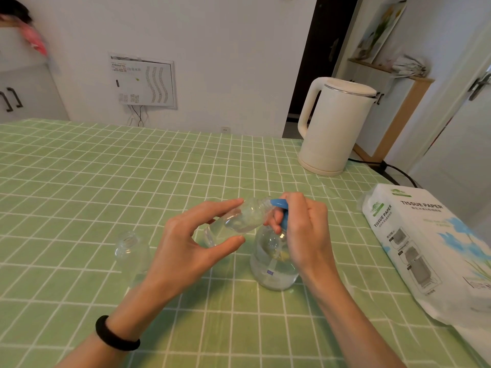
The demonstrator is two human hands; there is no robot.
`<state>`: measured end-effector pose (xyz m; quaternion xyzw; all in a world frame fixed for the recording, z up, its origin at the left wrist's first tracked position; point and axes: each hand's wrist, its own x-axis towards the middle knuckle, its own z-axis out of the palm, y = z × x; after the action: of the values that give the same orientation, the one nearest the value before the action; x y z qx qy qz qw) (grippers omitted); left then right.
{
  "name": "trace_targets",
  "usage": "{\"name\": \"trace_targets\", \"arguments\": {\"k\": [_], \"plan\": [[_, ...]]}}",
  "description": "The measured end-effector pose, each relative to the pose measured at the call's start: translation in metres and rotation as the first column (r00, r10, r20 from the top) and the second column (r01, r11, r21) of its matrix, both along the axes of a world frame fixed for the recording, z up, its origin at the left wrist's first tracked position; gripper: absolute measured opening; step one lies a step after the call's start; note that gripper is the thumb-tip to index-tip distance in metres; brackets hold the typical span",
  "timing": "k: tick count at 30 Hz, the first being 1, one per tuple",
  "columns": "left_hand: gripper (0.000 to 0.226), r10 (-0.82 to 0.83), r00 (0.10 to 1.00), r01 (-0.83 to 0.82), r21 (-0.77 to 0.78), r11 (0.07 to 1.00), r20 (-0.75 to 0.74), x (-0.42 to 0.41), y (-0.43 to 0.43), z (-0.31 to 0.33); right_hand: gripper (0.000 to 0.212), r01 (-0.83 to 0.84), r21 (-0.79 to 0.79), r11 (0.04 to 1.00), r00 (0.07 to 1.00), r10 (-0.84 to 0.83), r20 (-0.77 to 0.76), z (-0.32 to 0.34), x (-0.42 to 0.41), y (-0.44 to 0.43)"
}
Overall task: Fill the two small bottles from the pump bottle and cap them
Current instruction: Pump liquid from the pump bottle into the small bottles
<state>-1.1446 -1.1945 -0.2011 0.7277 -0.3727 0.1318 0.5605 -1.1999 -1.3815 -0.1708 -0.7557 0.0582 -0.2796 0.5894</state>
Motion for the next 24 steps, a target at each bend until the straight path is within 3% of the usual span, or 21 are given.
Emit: {"name": "trace_targets", "arguments": {"k": [6,16,24], "plan": [[0.056,0.007,1.0,-0.007,-0.005,1.0,-0.008,-0.0006,-0.0003,0.0013,0.065,-0.011,0.033,0.999,1.0,0.01,0.018,-0.0005,-0.0003,0.0015],[0.057,0.003,1.0,-0.003,0.006,1.0,0.008,-0.0009,0.0005,0.0017,0.05,0.008,-0.033,0.999,1.0,-0.008,-0.009,0.001,0.001,0.0003],[0.057,0.008,1.0,-0.008,-0.006,1.0,0.005,0.0001,0.0,0.0002,0.063,0.001,0.019,1.0,1.0,-0.001,-0.006,0.0012,0.0001,0.0024]]}}
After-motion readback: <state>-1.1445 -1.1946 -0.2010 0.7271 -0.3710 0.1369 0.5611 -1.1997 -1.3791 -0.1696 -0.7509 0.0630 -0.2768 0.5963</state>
